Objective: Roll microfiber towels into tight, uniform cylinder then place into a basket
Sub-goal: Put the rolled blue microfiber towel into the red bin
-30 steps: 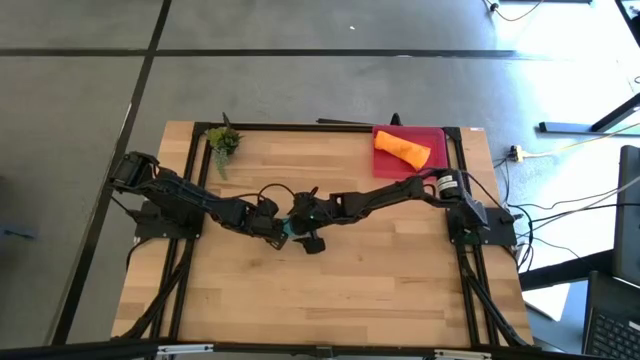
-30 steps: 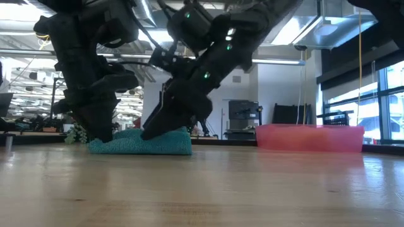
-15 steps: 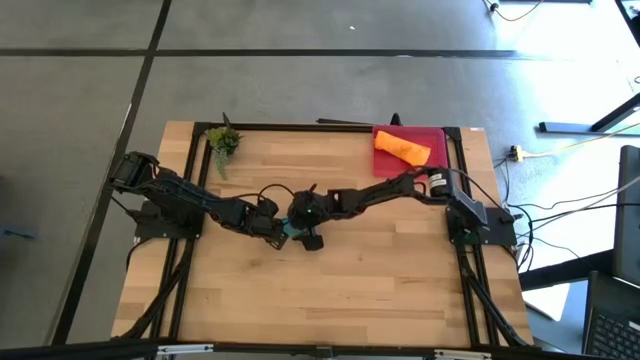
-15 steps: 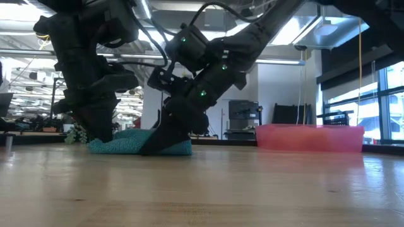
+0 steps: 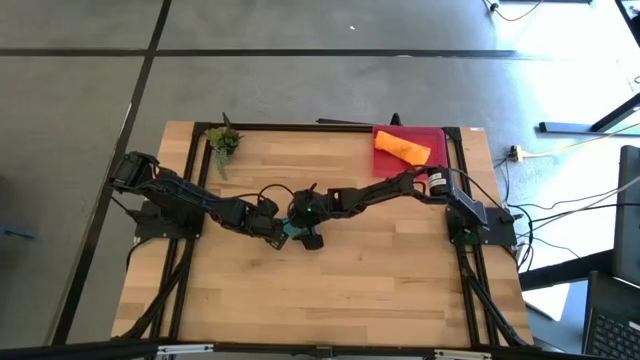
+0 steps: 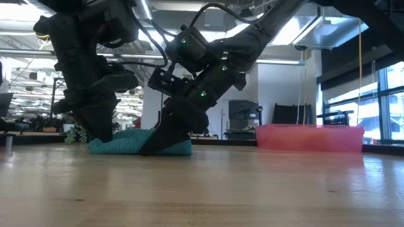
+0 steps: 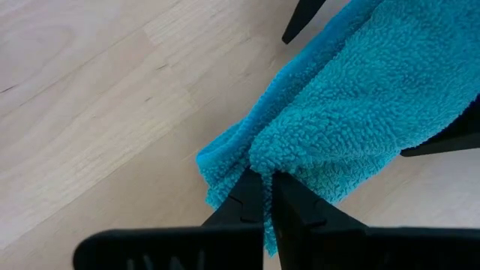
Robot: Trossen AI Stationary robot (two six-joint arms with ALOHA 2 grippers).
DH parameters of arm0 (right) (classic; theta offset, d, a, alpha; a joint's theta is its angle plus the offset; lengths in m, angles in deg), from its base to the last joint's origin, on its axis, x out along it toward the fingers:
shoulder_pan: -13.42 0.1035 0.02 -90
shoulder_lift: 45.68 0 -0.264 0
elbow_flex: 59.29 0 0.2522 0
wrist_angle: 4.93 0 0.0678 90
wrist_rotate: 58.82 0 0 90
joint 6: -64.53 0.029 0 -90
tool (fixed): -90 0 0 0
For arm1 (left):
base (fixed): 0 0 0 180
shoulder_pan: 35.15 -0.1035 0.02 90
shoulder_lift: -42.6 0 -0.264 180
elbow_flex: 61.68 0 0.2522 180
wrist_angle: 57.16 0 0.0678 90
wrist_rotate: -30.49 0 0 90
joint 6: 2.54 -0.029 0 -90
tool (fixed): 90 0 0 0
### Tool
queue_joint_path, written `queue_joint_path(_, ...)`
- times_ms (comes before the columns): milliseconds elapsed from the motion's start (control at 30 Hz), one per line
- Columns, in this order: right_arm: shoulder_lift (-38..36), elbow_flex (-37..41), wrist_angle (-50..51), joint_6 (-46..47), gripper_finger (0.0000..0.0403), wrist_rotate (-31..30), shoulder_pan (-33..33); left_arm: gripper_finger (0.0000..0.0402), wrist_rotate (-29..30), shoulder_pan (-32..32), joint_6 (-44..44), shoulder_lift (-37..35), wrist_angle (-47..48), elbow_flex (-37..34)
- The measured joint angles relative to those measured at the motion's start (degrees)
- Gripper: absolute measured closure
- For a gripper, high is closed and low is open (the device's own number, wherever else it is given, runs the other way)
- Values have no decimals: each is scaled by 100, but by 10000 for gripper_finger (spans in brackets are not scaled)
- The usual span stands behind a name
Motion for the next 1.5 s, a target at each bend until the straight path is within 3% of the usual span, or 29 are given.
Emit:
queue_joint_path(200, 13, 4, 28, 509, 4, 288, -89, 401, 0, 0, 0, 0, 0, 0)
queue_joint_path(600, 13, 2, 131, 526, 15, 164, -78, 401, 2, 0, 0, 0, 0, 0)
queue_joint_path(1500, 7, 7, 146, 510, 209, 160, -85, 401, 157, 31, -380, 0, -122, 4)
